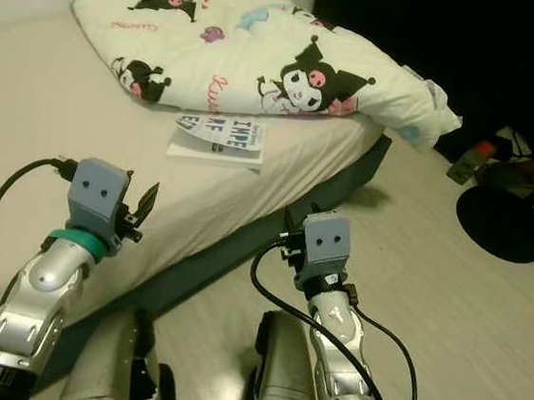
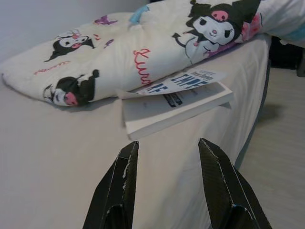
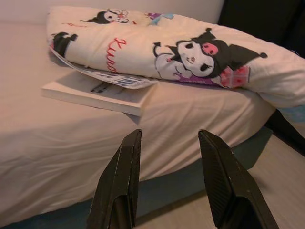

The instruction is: Clean up the room

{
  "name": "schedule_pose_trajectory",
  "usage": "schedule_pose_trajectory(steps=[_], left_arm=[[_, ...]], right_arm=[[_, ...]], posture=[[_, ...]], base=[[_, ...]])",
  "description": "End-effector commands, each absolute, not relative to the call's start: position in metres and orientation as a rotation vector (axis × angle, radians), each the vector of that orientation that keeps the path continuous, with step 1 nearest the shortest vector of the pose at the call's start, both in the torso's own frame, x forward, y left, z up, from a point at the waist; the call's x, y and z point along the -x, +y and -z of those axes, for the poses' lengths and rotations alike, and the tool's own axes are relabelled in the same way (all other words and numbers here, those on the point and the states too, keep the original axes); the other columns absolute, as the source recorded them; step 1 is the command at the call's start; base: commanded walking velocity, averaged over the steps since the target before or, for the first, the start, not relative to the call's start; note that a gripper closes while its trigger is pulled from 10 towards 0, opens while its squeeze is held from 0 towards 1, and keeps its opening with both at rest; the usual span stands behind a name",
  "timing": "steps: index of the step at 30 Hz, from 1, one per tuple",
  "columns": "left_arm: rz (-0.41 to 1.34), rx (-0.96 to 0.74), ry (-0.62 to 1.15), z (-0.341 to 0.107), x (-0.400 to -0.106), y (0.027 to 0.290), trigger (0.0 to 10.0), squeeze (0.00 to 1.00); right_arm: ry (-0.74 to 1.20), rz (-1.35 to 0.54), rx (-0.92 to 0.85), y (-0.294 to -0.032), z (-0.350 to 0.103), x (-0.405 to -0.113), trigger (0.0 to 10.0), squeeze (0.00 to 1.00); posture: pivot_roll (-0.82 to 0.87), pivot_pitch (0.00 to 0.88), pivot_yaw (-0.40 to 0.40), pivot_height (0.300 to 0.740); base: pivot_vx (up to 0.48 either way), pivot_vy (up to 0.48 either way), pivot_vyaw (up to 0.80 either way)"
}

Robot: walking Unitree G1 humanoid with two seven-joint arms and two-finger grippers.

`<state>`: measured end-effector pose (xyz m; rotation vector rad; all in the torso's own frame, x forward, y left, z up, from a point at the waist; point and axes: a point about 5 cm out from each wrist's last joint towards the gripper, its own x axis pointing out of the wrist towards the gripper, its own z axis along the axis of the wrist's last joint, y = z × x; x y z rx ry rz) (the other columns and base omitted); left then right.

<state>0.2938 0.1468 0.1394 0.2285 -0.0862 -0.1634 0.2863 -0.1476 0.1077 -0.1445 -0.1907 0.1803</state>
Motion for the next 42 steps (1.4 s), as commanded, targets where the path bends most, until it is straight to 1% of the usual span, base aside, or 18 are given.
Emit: schedule_pose_trajectory(steps=[1,7,16,24,25,26,27,28,29,30,31,32,35,36,38,40,41,42], left_arm=[[0.166,-0.232,-0.060,-0.134,-0.292,0.146,10.0,0.00],[0.159,-0.232,-0.062,-0.135,-0.293,0.147,10.0,0.00],[0.135,-0.234,-0.067,-0.137,-0.296,0.148,10.0,0.00],[0.037,-0.243,-0.108,-0.150,-0.310,0.153,10.0,0.00],[0.015,-0.299,-0.131,-0.154,-0.316,0.155,10.0,0.00],[0.007,-0.417,-0.172,-0.161,-0.326,0.153,10.0,0.00],[0.007,-0.417,-0.172,-0.161,-0.326,0.153,10.0,0.00],[0.015,-0.535,-0.212,-0.166,-0.335,0.149,10.0,0.00],[0.015,-0.535,-0.212,-0.166,-0.335,0.149,10.0,0.00],[0.019,-0.652,-0.232,-0.169,-0.342,0.147,10.0,0.00],[0.018,-0.742,-0.235,-0.170,-0.348,0.145,10.0,0.00],[0.018,-0.742,-0.235,-0.170,-0.348,0.145,10.0,0.00],[-0.004,-0.921,-0.185,-0.165,-0.366,0.144,10.0,0.00],[-0.004,-0.921,-0.185,-0.165,-0.366,0.144,10.0,0.00],[0.003,-1.002,-0.168,-0.164,-0.374,0.142,10.0,0.00],[0.003,-1.002,-0.168,-0.164,-0.374,0.142,10.0,0.00],[0.017,-1.047,-0.162,-0.163,-0.377,0.140,10.0,0.00],[0.017,-1.047,-0.162,-0.163,-0.377,0.140,10.0,0.00]], right_arm=[[-0.177,-0.172,0.137,-0.149,-0.104,-0.284,10.0,0.00],[-0.179,-0.173,0.134,-0.148,-0.104,-0.284,10.0,0.00],[-0.180,-0.183,0.127,-0.147,-0.104,-0.284,10.0,0.00],[-0.187,-0.221,0.101,-0.140,-0.109,-0.286,10.0,0.00],[-0.192,-0.232,0.096,-0.136,-0.111,-0.289,10.0,0.00],[-0.198,-0.242,0.073,-0.130,-0.115,-0.294,10.0,0.00],[-0.198,-0.242,0.073,-0.130,-0.115,-0.294,10.0,0.00],[-0.205,-0.253,0.049,-0.123,-0.119,-0.299,10.0,0.00],[-0.205,-0.253,0.049,-0.123,-0.119,-0.299,10.0,0.00],[-0.210,-0.262,0.033,-0.119,-0.123,-0.303,10.0,0.00],[-0.213,-0.268,0.025,-0.116,-0.126,-0.306,10.0,0.00],[-0.213,-0.268,0.025,-0.116,-0.126,-0.306,10.0,0.00],[-0.220,-0.293,0.021,-0.110,-0.132,-0.311,10.0,0.00],[-0.220,-0.293,0.021,-0.110,-0.132,-0.311,10.0,0.00],[-0.219,-0.304,0.020,-0.108,-0.134,-0.311,10.0,0.00],[-0.219,-0.304,0.020,-0.108,-0.134,-0.311,10.0,0.00],[-0.216,-0.306,0.020,-0.108,-0.133,-0.310,10.0,0.00],[-0.216,-0.306,0.020,-0.108,-0.133,-0.310,10.0,0.00]], posture=[[-0.07,0.088,0.045,0.556],[-0.07,0.090,0.045,0.532],[-0.08,0.093,0.041,0.532],[-0.08,0.104,0.037,0.532],[-0.07,0.121,0.034,0.532],[-0.07,0.140,0.027,0.532],[-0.07,0.140,0.027,0.532],[-0.07,0.159,0.023,0.532],[-0.07,0.159,0.023,0.532],[-0.07,0.176,0.020,0.532],[-0.07,0.181,0.019,0.532],[-0.07,0.181,0.019,0.532],[-0.06,0.250,0.008,0.532],[-0.06,0.250,0.008,0.532],[-0.07,0.274,0.008,0.532],[-0.07,0.274,0.008,0.532],[-0.07,0.291,0.008,0.532],[-0.07,0.291,0.008,0.532]], base=[[0.000,0.000,0.00],[0.000,0.000,0.00],[0.000,0.000,0.00],[0.000,0.000,0.00],[0.000,0.000,0.00],[0.000,0.000,0.00],[0.000,0.000,0.00],[0.000,0.000,0.00],[0.000,0.000,0.00],[0.000,0.000,0.00],[0.000,0.000,0.00],[0.000,0.000,0.00],[0.000,0.000,0.00],[0.000,0.000,0.00],[0.000,0.000,0.00],[0.000,0.000,0.00],[0.000,0.000,0.00],[0.000,0.000,0.00]])
